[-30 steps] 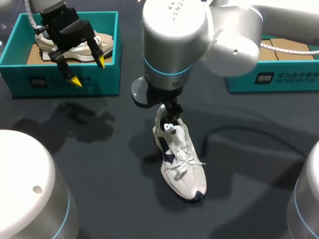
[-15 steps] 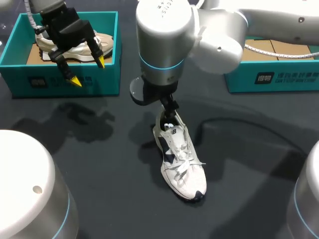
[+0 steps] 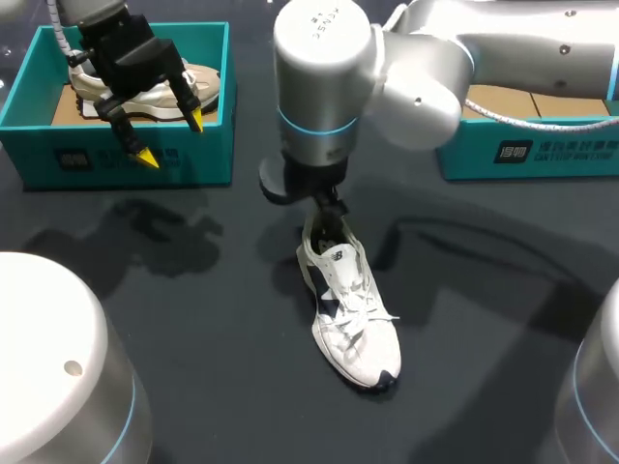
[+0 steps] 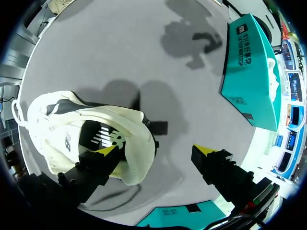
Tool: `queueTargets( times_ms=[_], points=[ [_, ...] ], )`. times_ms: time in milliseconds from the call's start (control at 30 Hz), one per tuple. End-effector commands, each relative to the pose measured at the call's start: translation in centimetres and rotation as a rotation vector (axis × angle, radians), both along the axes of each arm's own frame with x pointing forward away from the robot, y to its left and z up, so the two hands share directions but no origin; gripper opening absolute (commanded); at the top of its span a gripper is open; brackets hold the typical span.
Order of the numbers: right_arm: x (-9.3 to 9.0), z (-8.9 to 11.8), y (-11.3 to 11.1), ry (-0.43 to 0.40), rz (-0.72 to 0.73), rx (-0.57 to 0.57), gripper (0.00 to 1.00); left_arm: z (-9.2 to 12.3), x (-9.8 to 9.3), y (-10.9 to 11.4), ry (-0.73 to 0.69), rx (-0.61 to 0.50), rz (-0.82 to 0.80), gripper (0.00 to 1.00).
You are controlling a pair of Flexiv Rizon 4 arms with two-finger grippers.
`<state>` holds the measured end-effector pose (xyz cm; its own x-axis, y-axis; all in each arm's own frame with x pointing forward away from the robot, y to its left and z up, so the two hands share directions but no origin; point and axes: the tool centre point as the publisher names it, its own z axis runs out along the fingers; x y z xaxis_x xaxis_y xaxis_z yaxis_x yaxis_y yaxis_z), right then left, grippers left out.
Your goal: Take the shoe out of the shoebox, open the shoe tongue, remove and reinsert the insole, then place the shoe into the shoebox
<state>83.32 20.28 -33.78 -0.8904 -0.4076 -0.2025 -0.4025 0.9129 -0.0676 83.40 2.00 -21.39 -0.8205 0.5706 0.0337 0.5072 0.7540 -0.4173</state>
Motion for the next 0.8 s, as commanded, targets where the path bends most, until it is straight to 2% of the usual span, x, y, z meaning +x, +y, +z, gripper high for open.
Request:
queueTargets(
  times_ms=[33, 300, 633, 800],
  points=[
    [0.5, -1.1, -0.6, 0.016, -0.018, 0.024, 0.95, 0.0, 0.0, 0.1, -0.001, 0.002, -0.001, 1.00],
    [0.7, -2.7, -0.5, 0.053, -0.048, 0.037, 0.75, 0.0, 0.0, 0.1, -0.001, 0.002, -0.001, 1.00],
    [0.3, -3.7, -0.2, 0.086, -0.063, 0.053, 0.69, 0.0, 0.0, 0.1, -0.001, 0.002, -0.001, 1.00],
    [0.2, -4.3, -0.1, 0.107, -0.074, 0.056, 0.57, 0.0, 0.0, 0.1, -0.001, 0.002, -0.001, 1.00]
  ],
)
